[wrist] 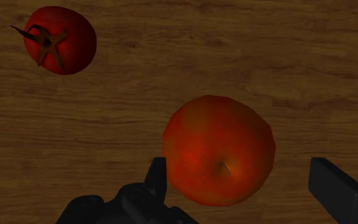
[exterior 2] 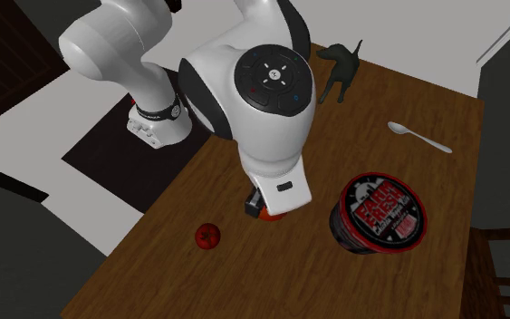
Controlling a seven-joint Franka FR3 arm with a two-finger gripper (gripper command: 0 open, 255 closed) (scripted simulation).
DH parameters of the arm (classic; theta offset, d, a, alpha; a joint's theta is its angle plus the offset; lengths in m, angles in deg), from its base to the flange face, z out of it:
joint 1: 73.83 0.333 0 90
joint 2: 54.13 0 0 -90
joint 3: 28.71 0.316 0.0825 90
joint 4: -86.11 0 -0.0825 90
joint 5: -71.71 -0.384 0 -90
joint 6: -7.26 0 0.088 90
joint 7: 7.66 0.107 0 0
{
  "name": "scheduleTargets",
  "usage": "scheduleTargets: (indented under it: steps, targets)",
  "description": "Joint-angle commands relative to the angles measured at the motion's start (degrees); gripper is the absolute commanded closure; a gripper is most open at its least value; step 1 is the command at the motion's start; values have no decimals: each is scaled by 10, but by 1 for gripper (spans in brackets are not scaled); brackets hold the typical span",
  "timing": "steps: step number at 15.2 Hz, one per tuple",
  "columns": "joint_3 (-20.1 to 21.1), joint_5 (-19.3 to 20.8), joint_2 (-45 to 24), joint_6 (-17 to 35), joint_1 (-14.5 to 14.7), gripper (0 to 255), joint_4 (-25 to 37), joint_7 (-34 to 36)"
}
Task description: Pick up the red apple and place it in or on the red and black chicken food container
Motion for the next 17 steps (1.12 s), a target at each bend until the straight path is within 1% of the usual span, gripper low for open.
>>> scheduleTargets:
  steps: [1, 7, 8, 17]
  targets:
    - [-1, -3, -6, 7, 0, 0, -1, -3]
    - [-1, -3, -6, 7, 0, 0, 0, -3]
    - [-1, -3, -6, 7, 0, 255, 0, -3]
    - [-1, -3, -6, 7, 0, 255, -1, -3]
